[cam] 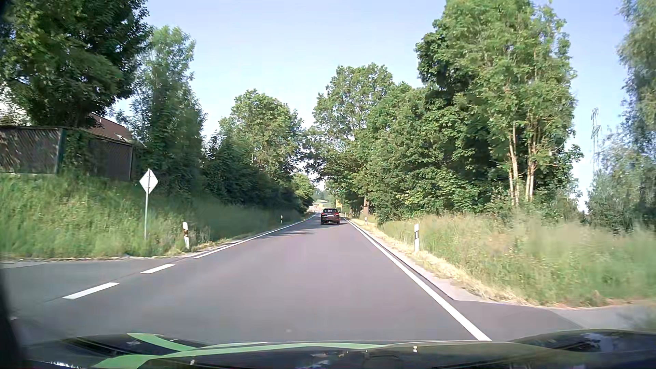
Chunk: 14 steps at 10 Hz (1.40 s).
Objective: Follow the waypoints while adhering to traffic rules and regulations
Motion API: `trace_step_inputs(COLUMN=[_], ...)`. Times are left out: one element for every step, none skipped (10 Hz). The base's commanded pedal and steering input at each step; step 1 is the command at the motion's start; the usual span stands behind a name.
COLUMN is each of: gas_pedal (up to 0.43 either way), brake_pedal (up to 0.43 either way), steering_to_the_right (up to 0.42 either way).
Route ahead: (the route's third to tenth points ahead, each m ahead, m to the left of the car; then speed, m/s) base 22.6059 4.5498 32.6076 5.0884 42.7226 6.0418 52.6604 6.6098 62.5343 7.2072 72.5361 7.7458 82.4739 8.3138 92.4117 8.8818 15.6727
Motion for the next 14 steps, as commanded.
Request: trace_step_inputs(gas_pedal=[0.138,0.138,0.138,0.138,0.138,0.110,0.079,0.079,0.079,0.087,0.087,0.087,0.098,0.110], brake_pedal=[0.000,0.000,0.000,0.000,0.000,0.000,0.000,0.000,0.000,0.000,0.000,0.000,0.000,0.000], steering_to_the_right=[-0.010,-0.010,-0.011,-0.010,-0.010,-0.011,-0.011,-0.010,-0.010,-0.010,-0.010,-0.010,-0.010,-0.010])
